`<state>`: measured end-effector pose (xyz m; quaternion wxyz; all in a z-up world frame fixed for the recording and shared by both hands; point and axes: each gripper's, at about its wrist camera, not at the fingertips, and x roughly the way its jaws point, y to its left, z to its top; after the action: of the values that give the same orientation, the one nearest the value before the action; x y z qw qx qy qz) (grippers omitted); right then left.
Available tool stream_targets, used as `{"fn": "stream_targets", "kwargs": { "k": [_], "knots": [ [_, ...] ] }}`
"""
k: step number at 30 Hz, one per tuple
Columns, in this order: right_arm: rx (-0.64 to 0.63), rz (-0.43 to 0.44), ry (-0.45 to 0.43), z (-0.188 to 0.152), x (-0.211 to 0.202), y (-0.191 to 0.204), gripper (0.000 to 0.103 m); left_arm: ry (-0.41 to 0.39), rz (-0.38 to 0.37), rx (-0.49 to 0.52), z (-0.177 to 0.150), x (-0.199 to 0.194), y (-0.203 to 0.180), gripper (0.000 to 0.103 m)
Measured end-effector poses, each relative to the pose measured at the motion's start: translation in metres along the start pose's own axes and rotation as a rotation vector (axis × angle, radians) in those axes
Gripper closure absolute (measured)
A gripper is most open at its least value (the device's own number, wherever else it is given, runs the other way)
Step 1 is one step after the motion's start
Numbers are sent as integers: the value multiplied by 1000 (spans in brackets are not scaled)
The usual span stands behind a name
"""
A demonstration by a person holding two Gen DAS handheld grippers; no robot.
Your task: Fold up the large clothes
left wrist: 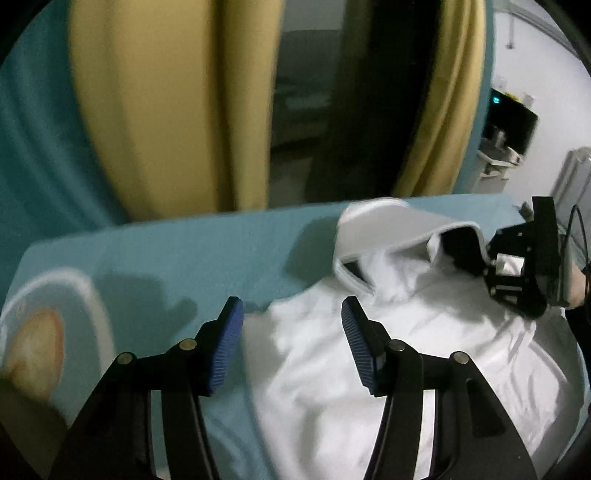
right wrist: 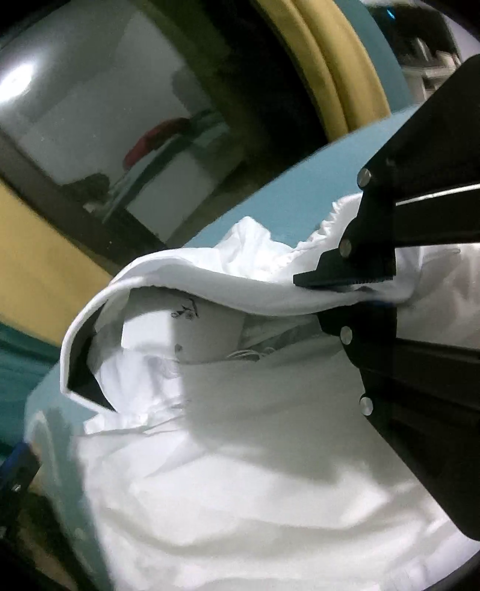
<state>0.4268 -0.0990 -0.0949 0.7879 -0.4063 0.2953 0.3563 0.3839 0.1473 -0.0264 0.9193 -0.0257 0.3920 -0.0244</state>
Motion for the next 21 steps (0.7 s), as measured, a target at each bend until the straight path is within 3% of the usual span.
{"fn": "stream_targets", "kwargs": {
  "k": [7,10,12,14,16,19,21],
  "knots": [
    [84,122,-77,-15,-10,-17,83,-27,-60,-55,42,55,-20,44],
    [96,158,-79,-19,-9,-20,77,65,-72,-25,40,83,-28,43],
    [126,238,-68,-19,-10,-28,62,137,-51,-1,34,104,-35,44],
    [208,352,-76,-28,-19,-43,46,152,-65,21,24,111,-37,43],
    [320,405,-127,-41,-33,-67,33,138,-72,39,20,108,-36,41],
    [490,489,-203,-60,-40,-97,24,143,-86,72,19,108,-35,37],
    [622,499,-190,-66,-28,-117,23,143,-99,85,18,109,-34,34]
  ]
}}
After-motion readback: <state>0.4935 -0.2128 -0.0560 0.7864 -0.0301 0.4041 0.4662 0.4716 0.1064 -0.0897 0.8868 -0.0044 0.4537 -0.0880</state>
